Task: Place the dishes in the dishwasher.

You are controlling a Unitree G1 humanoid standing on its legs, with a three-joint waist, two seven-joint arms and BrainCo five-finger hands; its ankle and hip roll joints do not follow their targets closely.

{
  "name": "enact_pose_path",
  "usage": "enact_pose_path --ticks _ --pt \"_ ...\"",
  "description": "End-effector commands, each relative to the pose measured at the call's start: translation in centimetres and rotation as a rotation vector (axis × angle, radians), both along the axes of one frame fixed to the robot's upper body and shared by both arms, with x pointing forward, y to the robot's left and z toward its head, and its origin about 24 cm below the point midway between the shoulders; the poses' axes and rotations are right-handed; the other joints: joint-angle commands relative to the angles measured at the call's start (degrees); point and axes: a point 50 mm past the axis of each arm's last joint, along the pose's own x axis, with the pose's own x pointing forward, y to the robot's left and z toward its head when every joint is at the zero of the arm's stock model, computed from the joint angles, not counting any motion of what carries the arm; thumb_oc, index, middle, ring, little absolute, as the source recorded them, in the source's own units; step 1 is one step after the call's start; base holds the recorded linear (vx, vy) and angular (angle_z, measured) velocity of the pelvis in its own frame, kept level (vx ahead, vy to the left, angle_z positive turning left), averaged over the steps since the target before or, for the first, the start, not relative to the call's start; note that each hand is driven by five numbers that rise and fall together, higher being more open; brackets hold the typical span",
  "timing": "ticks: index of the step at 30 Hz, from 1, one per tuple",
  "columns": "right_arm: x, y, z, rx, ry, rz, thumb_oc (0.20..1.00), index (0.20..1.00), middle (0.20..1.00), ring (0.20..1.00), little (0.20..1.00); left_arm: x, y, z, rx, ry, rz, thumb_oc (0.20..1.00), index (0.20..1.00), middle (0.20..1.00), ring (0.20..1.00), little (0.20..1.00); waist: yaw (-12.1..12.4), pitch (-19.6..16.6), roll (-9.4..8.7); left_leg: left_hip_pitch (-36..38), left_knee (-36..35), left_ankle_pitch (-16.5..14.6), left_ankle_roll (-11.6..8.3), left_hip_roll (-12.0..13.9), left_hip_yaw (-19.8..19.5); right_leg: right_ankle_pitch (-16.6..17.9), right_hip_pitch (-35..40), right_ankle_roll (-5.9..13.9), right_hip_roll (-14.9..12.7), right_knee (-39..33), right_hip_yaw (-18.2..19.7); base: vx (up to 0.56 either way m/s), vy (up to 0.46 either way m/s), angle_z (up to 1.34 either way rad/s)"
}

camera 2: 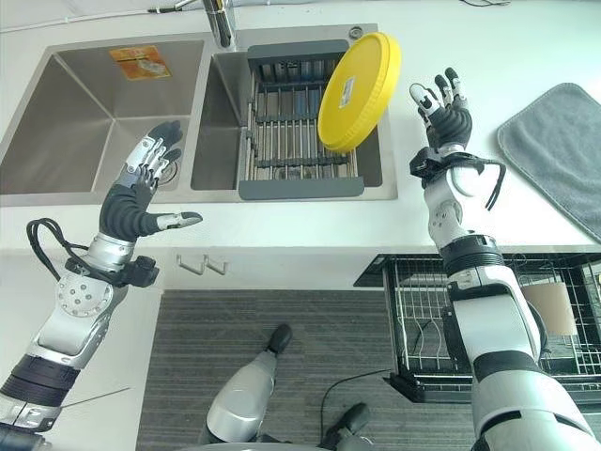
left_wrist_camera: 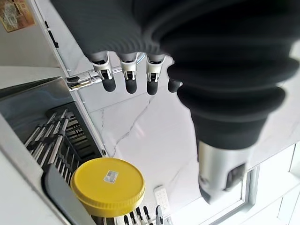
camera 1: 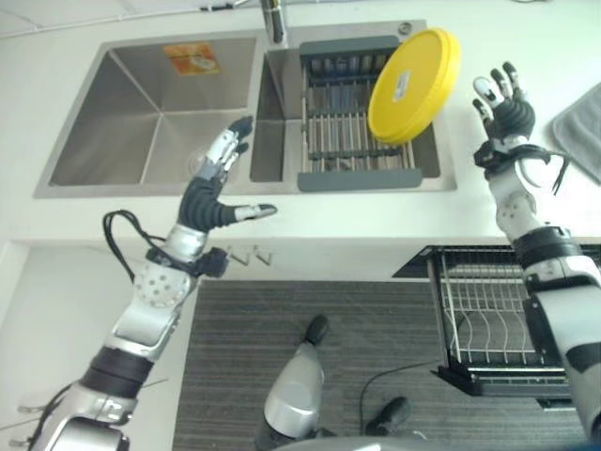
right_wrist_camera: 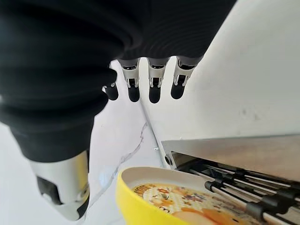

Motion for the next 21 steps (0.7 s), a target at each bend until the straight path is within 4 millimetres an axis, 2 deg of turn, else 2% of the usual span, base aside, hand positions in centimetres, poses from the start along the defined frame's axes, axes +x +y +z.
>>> enact_pose_path --ticks 1,12,21 --pt "-0.4 1.5 4.4 -0.111 -0.156 0.048 1.0 1.0 1.0 1.0 1.0 -0.6 -0.6 0.9 -0.031 -0.074 -0.047 1.0 1.0 1.0 1.0 1.0 0.7 -3.5 -1.21 0.2 0.8 -1.0 -0.59 2.5 2.0 3.8 -3.0 2.97 -7.5 5.8 3.9 0.0 0.0 0.0" --pt "-0.7 2.6 5.4 -0.156 -0.191 0.074 1.0 1.0 1.0 1.0 1.0 -0.7 -0.7 0.5 -0.023 -0.056 -0.047 1.0 1.0 1.0 1.0 1.0 0.8 -3.0 -1.47 0.2 1.4 -1.3 -0.42 2.4 2.0 3.8 -3.5 2.79 -7.6 6.8 4.0 0.0 0.001 0.0" --pt "-0.4 3.2 5.0 -0.168 -0.172 0.083 1.0 1.0 1.0 1.0 1.0 -0.7 -0.8 0.5 -0.031 -0.058 -0.043 1.0 1.0 1.0 1.0 1.0 0.8 -3.0 -1.1 0.5 1.3 -1.6 -0.42 2.4 2.2 3.6 -3.5 2.77 -7.6 6.9 4.1 0.01 0.001 0.0"
